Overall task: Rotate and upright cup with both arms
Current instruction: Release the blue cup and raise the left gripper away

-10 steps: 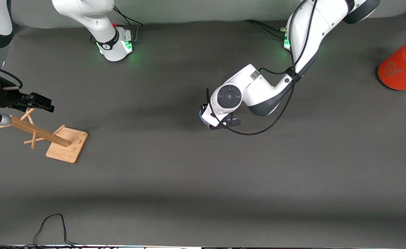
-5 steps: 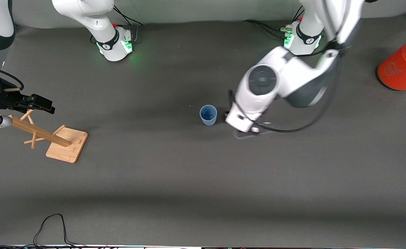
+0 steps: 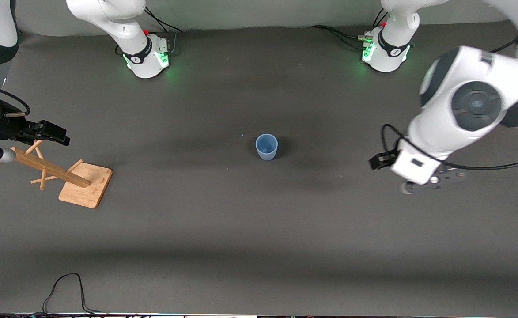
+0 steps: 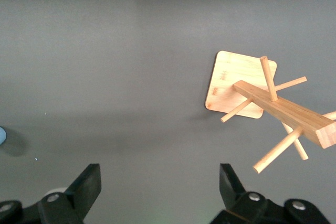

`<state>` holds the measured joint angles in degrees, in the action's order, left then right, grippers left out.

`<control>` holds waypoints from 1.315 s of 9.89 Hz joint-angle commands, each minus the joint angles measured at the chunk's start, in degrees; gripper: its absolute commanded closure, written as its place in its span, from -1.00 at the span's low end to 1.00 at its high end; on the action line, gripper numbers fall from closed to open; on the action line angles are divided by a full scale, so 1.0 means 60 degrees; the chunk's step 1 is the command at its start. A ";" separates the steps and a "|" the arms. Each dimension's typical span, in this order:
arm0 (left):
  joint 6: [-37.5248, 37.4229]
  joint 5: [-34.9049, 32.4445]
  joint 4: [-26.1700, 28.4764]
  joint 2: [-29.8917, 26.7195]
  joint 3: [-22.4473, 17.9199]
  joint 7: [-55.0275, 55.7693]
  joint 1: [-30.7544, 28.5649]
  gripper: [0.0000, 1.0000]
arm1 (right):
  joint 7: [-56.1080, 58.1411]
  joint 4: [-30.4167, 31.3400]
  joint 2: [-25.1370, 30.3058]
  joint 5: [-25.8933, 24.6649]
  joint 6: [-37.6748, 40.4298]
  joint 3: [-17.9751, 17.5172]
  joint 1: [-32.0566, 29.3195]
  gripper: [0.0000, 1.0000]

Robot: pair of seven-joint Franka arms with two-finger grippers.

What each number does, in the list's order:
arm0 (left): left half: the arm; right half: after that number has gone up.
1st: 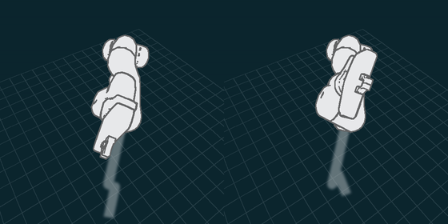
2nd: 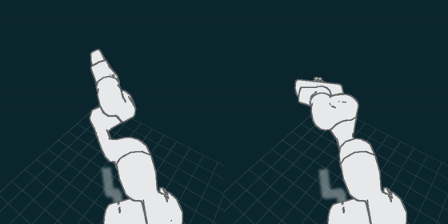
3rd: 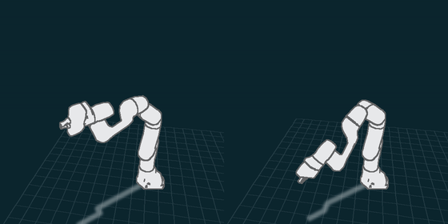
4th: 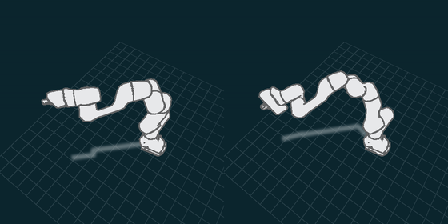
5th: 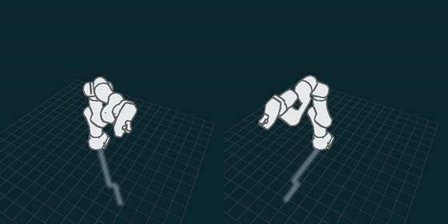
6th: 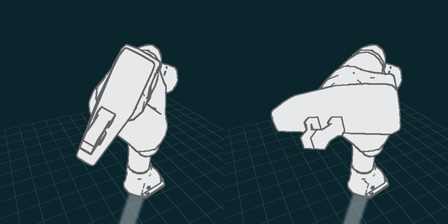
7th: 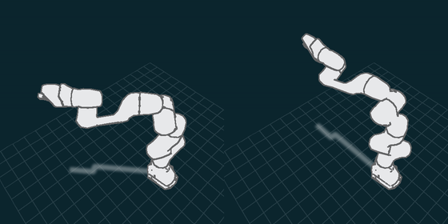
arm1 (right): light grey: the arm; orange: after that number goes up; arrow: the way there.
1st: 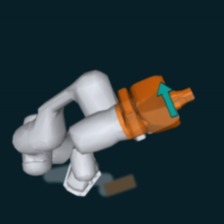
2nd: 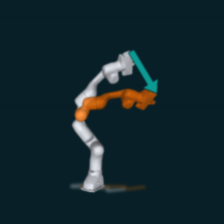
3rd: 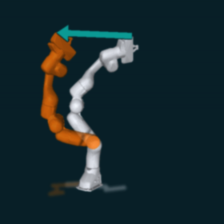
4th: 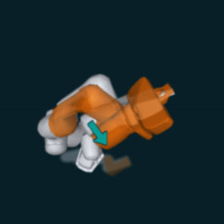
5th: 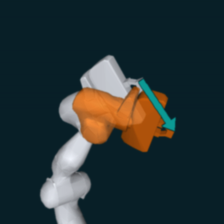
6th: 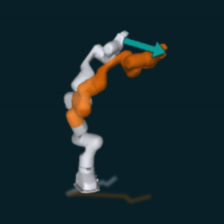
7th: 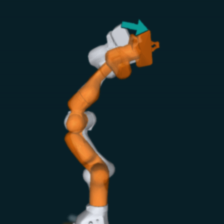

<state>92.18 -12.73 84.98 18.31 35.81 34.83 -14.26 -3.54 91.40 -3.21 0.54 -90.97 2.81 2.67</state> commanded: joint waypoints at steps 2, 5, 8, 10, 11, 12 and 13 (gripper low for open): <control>-0.0450 0.0463 0.0207 -0.0676 -0.0383 -0.1827 -0.0771 -1.00 | 0.0180 -0.0247 -0.0138 -0.0148 0.0044 0.0058 0.0082 -1.00; -0.0670 0.1648 0.0250 -0.1584 -0.4677 -0.4013 0.1588 -1.00 | 0.0180 -0.0291 -0.0138 -0.0148 0.0044 0.0058 0.0068 -1.00; -0.0992 0.1740 0.0324 -0.1908 -0.5835 -0.4823 0.2303 -1.00 | 0.0180 -0.0306 -0.0182 -0.0148 0.0044 0.0058 0.0067 -1.00; -0.1022 0.1667 0.0295 -0.2316 -0.5894 -0.4866 0.2434 -1.00 | 0.0180 -0.0306 -0.0182 -0.0148 0.0044 0.0058 0.0067 -1.00; -0.1037 0.1667 0.0294 -0.2420 -0.5880 -0.5302 0.2420 -1.00 | 0.0180 -0.0306 -0.0182 -0.0148 0.0044 0.0058 0.0067 -1.00; -0.1022 0.1740 0.0265 -0.2436 -0.5865 -0.5640 0.2406 -1.00 | 0.0180 -0.0306 -0.0182 -0.0148 0.0044 0.0058 0.0067 -1.00; -0.1037 0.1900 0.0294 -0.2451 -0.5865 -0.5919 0.2391 -1.00 | 0.0180 -0.0292 -0.0182 -0.0148 0.0044 0.0058 0.0067 -1.00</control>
<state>86.20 -2.57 85.15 5.11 1.80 2.26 -0.92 -3.54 91.11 -3.49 0.50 -90.97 2.82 2.68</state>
